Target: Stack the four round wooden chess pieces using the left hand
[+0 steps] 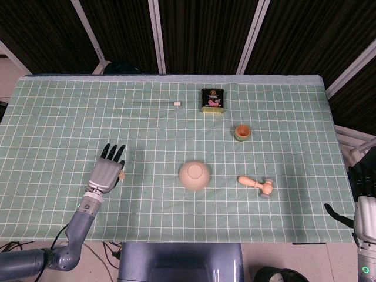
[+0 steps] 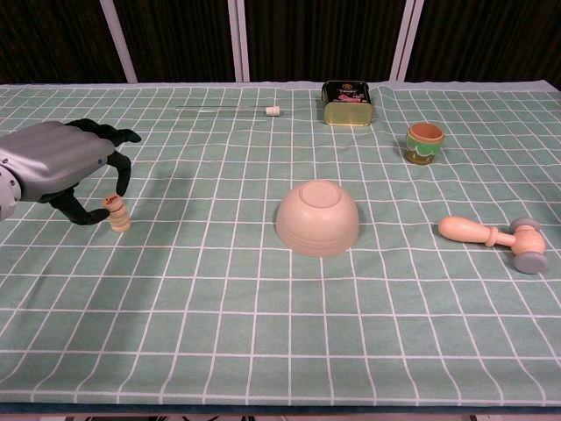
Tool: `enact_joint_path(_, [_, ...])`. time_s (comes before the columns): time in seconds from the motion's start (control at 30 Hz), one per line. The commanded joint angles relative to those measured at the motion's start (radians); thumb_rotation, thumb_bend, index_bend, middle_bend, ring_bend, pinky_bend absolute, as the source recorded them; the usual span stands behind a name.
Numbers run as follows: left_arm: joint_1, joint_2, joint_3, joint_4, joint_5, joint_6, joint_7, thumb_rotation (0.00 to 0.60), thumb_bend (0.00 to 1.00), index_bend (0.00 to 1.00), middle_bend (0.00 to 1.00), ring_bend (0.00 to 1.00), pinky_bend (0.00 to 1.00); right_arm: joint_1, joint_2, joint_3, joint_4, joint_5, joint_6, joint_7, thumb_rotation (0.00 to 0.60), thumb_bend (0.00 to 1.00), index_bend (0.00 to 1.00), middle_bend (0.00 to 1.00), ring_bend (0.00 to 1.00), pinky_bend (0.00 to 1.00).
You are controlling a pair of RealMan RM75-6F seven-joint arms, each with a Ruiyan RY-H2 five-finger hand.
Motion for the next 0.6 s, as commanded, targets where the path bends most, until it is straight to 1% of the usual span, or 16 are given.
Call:
enact_joint_path(0.03, [-0.001,-0.001,0.001,-0.001,-0.001,0.0,0.004,0.6,0.31,0.44,0.0,0.0,0.0,0.0,0.0,0.001,0.0,0.001,0.001,0.0,0.6,0.23,0.12,0.01,0.0,0.0])
enact_joint_path(0.3, [-0.003,0.002,0.002,-0.014,-0.003,0.008,0.015,0.6,0.31,0.41,0.0,0.0,0.0,-0.001,0.0,0.002,-0.001,0.002,0.001,0.0,0.6,0.23,0.12,0.01,0.0,0.0])
enact_joint_path(0.4, [0.002,0.014,0.002,-0.034,0.009,0.022,0.01,0.6,0.31,0.39,0.0,0.0,0.0,-0.001,0.0,0.002,0.0,0.003,0.001,0.001,0.6,0.23,0.12,0.01,0.0,0.0])
enact_joint_path(0.5, [0.021,0.05,0.004,-0.081,0.045,0.066,-0.009,0.6,0.31,0.34,0.0,0.0,0.0,-0.001,0.001,0.002,0.001,0.003,0.001,0.002,0.6,0.23,0.12,0.01,0.0,0.0])
enact_joint_path(0.6, [0.056,0.094,0.012,-0.128,0.081,0.118,-0.05,0.6,0.31,0.26,0.0,0.0,0.0,-0.001,0.001,0.002,0.002,0.002,0.002,0.002,0.6,0.23,0.12,0.01,0.0,0.0])
